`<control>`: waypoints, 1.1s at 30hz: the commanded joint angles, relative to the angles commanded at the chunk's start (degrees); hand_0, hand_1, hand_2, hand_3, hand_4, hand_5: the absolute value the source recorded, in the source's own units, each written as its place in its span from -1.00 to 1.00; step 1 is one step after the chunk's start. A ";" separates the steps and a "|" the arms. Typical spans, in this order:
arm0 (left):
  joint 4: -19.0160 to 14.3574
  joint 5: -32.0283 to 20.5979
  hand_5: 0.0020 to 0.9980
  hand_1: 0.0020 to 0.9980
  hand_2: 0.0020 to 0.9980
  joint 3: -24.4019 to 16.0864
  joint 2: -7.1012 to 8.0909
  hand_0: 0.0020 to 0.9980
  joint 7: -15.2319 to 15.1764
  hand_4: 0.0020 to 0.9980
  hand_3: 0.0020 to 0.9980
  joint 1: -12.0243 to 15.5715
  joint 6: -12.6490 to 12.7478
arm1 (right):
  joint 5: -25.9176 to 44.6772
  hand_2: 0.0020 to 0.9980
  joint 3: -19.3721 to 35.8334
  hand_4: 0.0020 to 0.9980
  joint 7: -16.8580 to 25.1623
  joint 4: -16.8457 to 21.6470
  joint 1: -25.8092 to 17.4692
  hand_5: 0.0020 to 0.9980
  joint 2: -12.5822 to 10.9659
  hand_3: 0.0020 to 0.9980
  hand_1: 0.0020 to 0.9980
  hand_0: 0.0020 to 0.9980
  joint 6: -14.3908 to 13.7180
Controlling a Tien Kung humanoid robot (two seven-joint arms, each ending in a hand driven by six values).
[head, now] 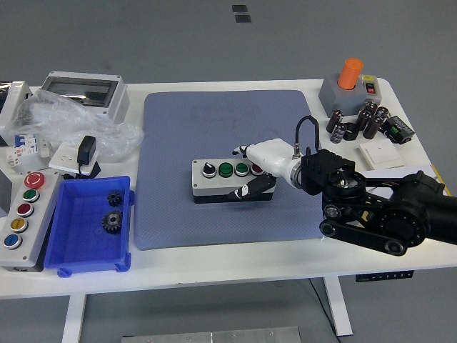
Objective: Pick up the button,place it on the desk,press the button,press the button
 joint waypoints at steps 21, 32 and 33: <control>0.08 -0.56 -0.44 0.27 0.21 0.41 -0.18 0.17 -0.02 0.06 0.22 0.32 0.06 | -15.65 0.69 17.35 1.00 -13.10 17.33 -9.68 0.53 -12.50 0.85 0.48 0.33 6.43; 0.16 -1.37 -0.44 0.28 0.21 1.13 -0.08 0.17 -0.12 0.06 0.22 0.44 -0.02 | -3.87 -0.08 20.18 -0.01 -14.40 26.85 -10.39 -0.48 -16.72 0.73 -0.15 -0.50 20.31; 0.17 -1.46 -0.44 0.28 0.21 1.22 -0.07 0.17 -0.13 0.06 0.22 0.45 -0.03 | -3.32 -0.08 20.13 -0.01 -14.40 26.85 -10.31 -0.48 -16.60 0.73 -0.15 -0.50 20.68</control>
